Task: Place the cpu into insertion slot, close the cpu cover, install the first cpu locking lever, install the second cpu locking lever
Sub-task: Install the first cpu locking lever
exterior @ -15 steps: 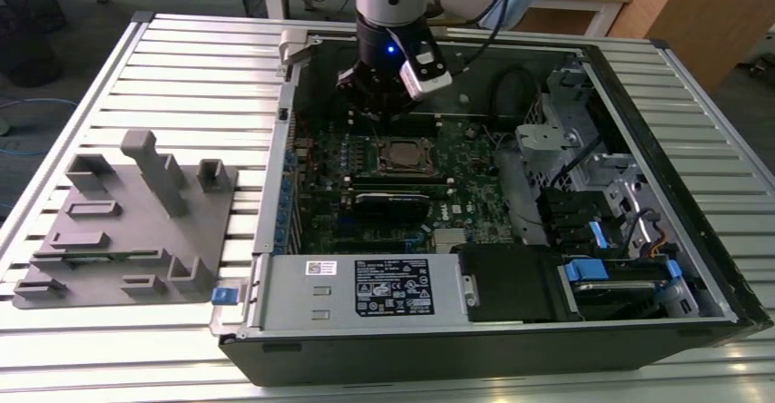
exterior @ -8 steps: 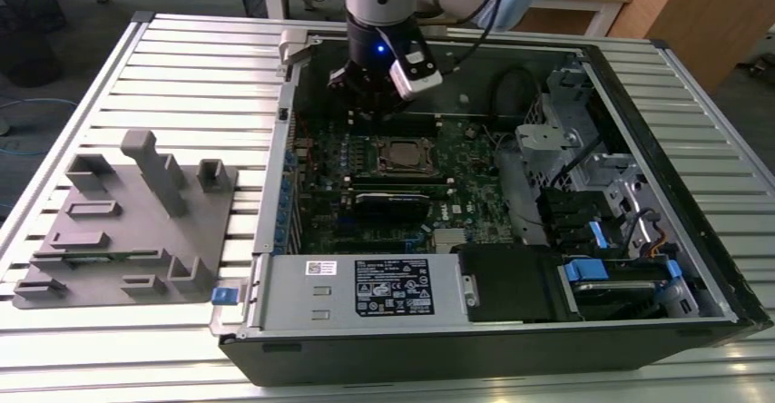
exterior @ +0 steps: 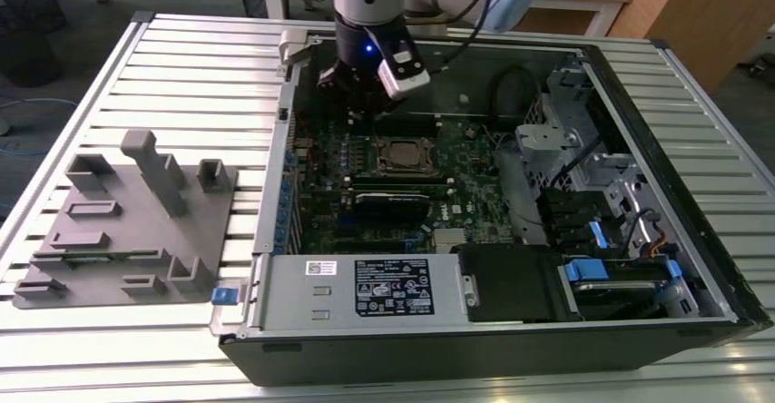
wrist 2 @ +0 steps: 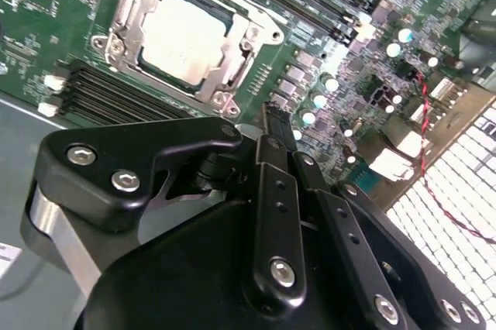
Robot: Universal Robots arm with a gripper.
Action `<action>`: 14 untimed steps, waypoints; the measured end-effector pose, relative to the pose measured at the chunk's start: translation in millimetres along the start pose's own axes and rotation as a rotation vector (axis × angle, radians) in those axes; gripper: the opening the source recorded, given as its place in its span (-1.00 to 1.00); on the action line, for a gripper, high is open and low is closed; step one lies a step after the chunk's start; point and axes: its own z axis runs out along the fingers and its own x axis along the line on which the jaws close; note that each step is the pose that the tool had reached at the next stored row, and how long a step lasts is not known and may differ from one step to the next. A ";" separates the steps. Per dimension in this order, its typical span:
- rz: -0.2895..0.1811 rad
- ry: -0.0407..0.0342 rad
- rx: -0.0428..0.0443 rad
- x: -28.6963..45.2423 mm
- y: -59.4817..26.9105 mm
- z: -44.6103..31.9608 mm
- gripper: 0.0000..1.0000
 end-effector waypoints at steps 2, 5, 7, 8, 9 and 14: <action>0.000 0.0001 0.0000 2.9 0.3 0.1 -0.79; 0.000 0.0000 0.0000 6.8 0.5 0.2 -0.79; 0.000 0.0000 0.0000 7.6 0.5 0.2 -0.79; 0.000 0.0000 0.0000 7.6 0.5 0.2 -0.79; 0.000 0.0002 0.0001 7.7 0.5 0.1 -0.79; 0.000 0.0002 0.0002 7.9 0.4 -1.0 -0.79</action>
